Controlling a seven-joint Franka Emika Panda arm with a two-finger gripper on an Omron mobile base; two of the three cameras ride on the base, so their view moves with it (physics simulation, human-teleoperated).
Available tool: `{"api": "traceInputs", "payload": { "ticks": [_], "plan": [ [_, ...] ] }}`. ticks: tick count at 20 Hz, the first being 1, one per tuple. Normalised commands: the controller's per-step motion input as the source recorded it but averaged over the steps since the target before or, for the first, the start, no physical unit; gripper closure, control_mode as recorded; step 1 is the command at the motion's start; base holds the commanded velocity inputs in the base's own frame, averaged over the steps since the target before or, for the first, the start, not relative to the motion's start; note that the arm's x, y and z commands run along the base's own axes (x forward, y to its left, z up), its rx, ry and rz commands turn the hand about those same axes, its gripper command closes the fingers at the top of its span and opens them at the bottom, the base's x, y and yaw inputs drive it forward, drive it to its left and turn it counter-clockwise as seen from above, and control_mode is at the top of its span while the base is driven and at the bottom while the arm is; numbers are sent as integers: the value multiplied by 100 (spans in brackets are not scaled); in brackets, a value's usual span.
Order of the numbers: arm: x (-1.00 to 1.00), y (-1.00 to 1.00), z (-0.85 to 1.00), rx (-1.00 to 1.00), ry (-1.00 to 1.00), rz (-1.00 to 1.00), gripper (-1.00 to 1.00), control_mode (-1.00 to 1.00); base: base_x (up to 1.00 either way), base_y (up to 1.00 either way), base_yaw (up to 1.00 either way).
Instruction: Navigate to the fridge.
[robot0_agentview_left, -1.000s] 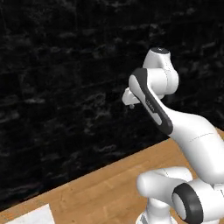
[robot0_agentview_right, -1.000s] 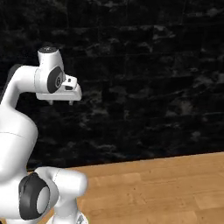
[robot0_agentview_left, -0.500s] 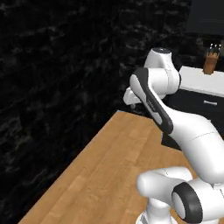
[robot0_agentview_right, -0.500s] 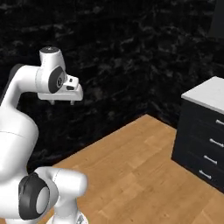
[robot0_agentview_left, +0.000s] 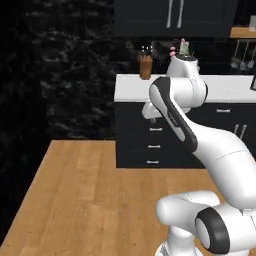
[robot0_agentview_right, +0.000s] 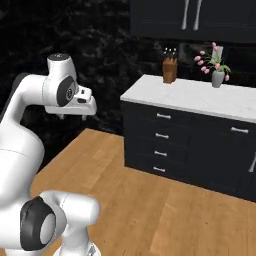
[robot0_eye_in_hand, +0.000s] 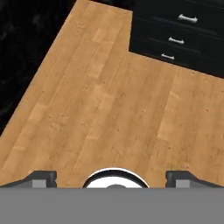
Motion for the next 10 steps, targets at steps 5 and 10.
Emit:
{"api": "traceInputs", "payload": {
  "ticks": [5,10],
  "plan": [
    [0,0,0,0,0,0,-100,100,44,-67,-68],
    [0,0,0,0,0,0,-100,100,74,-72,-63]
  ]
}}
